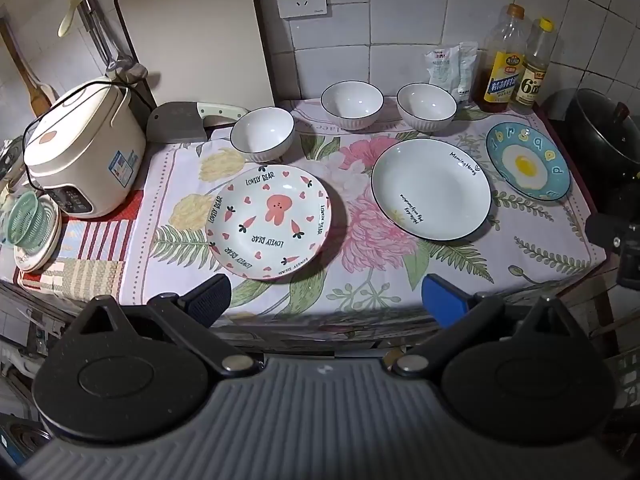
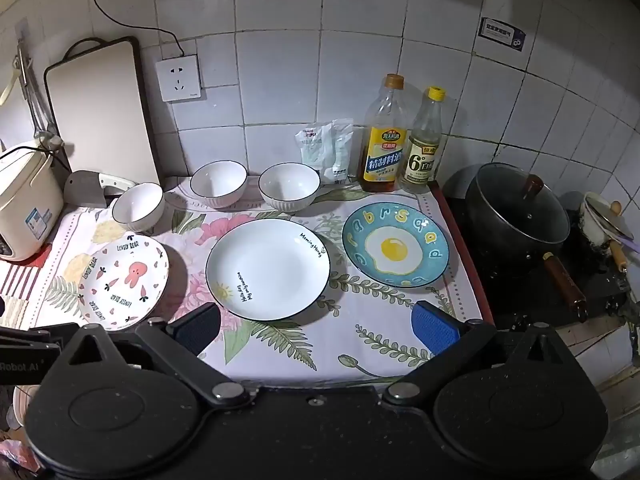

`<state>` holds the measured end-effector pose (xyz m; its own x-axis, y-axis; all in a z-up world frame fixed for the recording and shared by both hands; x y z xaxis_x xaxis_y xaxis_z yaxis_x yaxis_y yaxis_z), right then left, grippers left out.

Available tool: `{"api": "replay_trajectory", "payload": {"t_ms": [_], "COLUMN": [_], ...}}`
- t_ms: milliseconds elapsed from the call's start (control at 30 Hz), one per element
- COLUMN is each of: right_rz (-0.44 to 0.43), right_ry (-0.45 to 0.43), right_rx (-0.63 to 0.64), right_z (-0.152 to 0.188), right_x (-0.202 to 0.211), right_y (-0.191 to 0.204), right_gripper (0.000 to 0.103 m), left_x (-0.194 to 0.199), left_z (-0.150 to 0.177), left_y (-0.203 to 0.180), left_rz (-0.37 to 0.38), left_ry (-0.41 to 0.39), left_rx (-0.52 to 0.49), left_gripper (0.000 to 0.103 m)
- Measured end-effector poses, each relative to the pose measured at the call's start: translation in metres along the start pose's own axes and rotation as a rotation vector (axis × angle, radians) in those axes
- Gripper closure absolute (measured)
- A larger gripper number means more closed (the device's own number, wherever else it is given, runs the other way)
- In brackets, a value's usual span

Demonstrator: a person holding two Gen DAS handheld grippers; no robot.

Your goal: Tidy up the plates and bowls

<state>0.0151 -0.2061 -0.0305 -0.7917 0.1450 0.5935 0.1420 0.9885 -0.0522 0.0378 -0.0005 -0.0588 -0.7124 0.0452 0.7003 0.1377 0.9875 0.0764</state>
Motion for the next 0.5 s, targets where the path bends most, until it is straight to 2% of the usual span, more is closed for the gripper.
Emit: {"api": "replay_trajectory", "payload": {"t_ms": [200, 467, 500], "right_rz": [-0.005, -0.016, -0.017], "right_ry": [0.006, 0.018, 0.02], "right_rx": [0.003, 0.02, 0.02], "right_z": [0.004, 0.008, 0.009], "right_x": [0.002, 0.004, 0.004], "right_y": [0.002, 0.002, 0.002], "right_gripper": [0.0, 0.0, 0.0], "left_x": [0.005, 0.012, 0.009], "left_z": [-0.002, 0.006, 0.01], "left_y": [-0.005, -0.023, -0.009], "left_rz": [0.026, 0.002, 0.011], "left_ry": [-0.029, -0.026, -0.02], "left_rx": [0.004, -0.019, 0.018], "left_gripper": [0.002, 0.001, 0.001]}}
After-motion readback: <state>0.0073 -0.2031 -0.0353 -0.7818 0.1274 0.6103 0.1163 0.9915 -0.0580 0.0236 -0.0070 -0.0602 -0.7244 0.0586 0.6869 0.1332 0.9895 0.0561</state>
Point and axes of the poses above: each gripper's, at about its wrist camera, not at the fingertips, and x roughly against the way its jaws point, y to its left, z to its underside, the point moved 7 cm from there along -x, roughly the way its jaws point, and after that the axes turned 13 degrees about -y, right-handed, at the moved point
